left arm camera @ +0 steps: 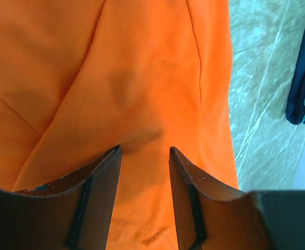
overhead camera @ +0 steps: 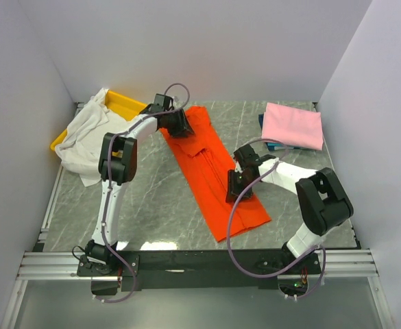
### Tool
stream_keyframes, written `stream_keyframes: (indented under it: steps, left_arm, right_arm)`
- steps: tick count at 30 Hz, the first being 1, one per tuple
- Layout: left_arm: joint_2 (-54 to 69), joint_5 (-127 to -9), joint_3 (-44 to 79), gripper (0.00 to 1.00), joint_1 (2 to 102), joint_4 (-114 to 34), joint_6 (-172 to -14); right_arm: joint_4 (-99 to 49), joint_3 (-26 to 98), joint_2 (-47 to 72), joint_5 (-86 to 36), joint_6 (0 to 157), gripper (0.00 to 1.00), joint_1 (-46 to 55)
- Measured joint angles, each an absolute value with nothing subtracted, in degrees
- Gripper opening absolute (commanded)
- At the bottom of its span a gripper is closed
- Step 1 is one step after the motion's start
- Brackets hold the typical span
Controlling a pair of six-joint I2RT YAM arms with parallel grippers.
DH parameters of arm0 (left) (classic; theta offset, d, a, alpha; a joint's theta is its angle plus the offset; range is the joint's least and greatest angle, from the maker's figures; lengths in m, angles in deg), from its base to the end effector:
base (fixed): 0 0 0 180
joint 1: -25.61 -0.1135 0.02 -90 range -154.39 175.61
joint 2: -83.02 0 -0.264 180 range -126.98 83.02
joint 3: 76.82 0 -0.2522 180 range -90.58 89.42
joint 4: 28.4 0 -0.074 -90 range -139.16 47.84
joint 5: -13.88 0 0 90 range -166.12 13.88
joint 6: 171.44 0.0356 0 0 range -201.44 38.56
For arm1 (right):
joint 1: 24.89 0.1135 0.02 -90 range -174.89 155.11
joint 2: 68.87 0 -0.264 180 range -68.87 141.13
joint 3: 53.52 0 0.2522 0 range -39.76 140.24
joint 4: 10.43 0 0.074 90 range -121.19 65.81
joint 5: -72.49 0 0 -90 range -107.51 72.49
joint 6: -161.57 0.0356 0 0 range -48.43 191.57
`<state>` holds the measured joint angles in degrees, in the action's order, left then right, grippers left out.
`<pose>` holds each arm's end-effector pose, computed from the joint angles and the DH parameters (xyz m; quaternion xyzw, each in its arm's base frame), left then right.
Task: Fold and stack the t-shirts
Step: Fold the tshirt
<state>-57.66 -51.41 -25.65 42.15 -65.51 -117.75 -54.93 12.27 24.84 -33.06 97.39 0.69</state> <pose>0.5143 -0.1682 0.1488 -0.0832 0.9142 -0.3318 0.2175 0.2598 0.1350 0.1556 -0.0186 0.9792 0.1861 0.0785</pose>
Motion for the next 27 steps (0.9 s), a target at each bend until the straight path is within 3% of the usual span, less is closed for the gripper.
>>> stream_keyframes:
  steps: [9, 27]
  left_arm:
    - [-63.13, -44.98, -32.8, 0.53, 41.36, -63.09, -113.53]
    - [-66.47, -36.24, -35.66, 0.6, 40.57, -57.42, -105.93]
  right_arm:
    - [-57.42, 12.71, 25.93, -36.51, 103.1, 0.44, 5.85]
    - [-58.41, 26.54, 38.87, -42.96, 106.68, 0.44, 14.15]
